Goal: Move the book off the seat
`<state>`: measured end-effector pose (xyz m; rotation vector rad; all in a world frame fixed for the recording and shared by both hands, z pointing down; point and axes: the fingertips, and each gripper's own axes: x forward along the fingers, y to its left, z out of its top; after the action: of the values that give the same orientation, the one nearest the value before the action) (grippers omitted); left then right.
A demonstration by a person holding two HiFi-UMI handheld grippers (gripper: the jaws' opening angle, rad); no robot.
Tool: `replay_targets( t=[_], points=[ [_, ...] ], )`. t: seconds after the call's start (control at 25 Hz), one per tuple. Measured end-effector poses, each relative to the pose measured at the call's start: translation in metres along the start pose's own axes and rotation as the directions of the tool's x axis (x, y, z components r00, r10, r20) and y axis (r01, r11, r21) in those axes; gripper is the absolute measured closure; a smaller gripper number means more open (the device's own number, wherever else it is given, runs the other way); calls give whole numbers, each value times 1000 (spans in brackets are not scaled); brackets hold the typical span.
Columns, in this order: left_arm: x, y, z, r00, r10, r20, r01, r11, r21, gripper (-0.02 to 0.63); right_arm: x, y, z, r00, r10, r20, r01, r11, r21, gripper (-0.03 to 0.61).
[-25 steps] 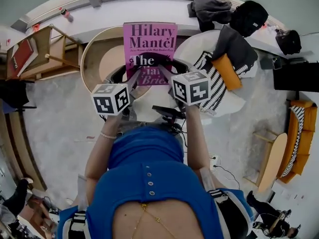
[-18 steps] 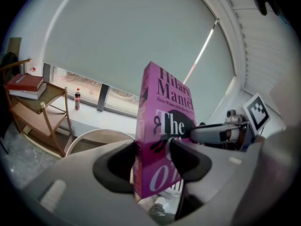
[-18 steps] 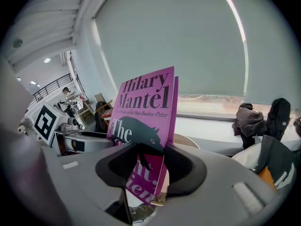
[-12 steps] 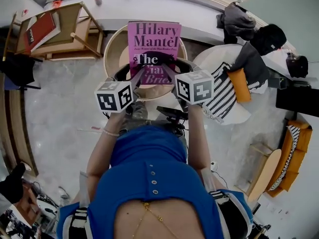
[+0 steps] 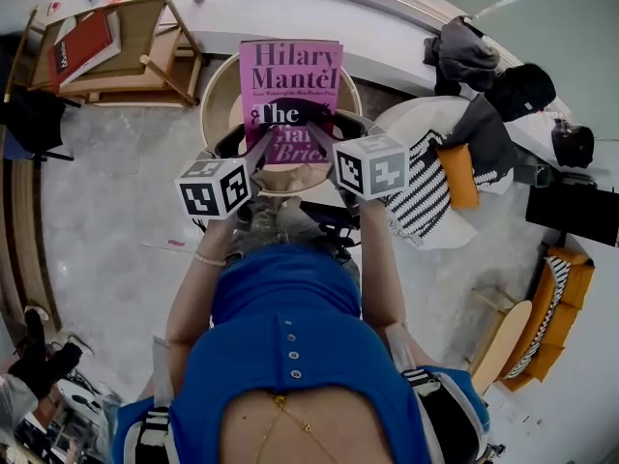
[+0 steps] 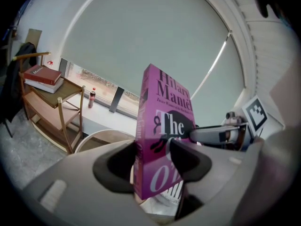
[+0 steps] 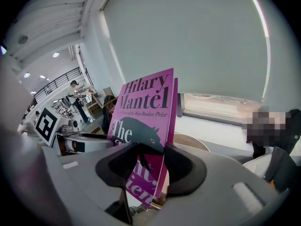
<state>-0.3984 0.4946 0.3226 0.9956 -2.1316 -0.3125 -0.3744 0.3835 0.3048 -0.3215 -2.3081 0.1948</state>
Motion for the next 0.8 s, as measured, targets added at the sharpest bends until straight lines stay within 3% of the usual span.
replay_targets(
  t=[0.8],
  points=[
    [1,-14,0,997,50,52,-48,999,-25,388,-7,-11,2,999,43,29,-43,999,-12,400]
  ],
)
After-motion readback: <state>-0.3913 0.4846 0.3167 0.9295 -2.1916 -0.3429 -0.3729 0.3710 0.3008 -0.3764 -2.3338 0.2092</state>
